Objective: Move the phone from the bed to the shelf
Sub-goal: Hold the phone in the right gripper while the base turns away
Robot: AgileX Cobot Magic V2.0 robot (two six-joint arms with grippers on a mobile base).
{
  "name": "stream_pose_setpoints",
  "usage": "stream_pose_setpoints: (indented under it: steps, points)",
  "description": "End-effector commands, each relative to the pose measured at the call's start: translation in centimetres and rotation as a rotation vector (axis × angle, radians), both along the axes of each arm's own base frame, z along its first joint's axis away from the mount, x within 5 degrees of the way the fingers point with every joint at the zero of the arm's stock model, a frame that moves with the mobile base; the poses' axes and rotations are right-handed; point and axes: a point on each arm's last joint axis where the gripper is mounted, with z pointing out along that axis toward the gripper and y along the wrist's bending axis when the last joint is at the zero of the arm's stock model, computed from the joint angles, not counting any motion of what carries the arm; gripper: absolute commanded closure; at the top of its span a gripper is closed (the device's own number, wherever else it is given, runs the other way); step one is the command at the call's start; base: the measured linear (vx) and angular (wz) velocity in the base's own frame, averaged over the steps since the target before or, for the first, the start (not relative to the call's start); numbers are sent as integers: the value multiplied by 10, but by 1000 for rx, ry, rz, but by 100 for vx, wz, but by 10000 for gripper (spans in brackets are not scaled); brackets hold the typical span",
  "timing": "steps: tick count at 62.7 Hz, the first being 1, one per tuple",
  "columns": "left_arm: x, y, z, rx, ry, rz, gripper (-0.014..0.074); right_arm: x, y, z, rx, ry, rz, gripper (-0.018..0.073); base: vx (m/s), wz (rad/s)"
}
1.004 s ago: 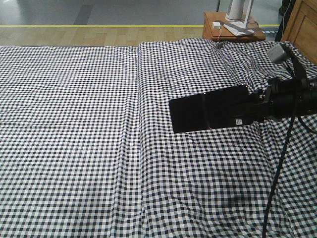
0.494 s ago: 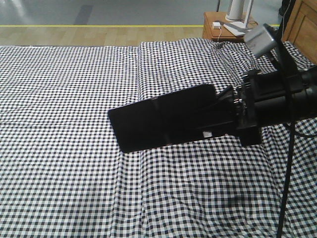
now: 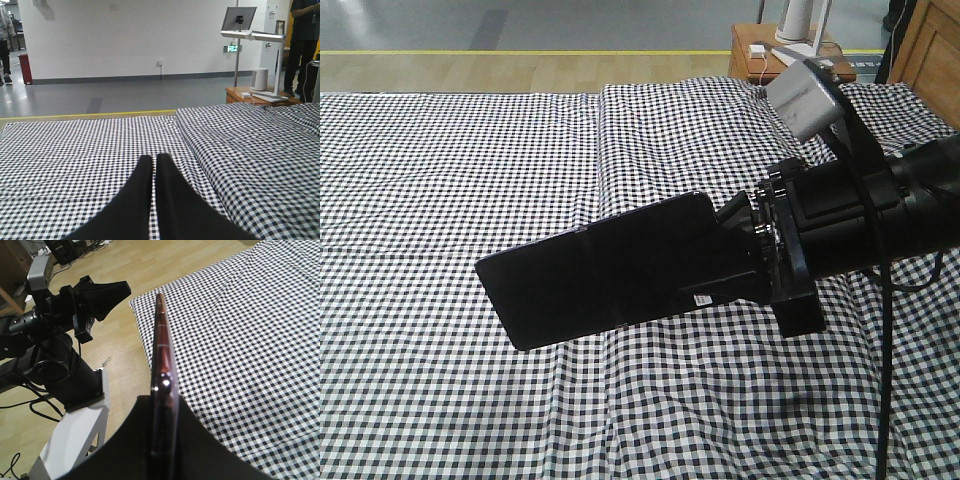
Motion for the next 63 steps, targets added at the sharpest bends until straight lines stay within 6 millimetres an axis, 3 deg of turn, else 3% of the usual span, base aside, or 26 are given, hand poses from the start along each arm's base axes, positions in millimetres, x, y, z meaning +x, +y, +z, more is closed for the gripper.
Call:
stream_pose_setpoints:
  steps: [1,63]
  points:
    - [-2,0,15,-23,-100,-4,595,-13,2,22,107,-14,60,562,0,0]
    - [-2,0,15,-23,-100,-4,595,-13,2,22,106,-15,60,561,-1,2]
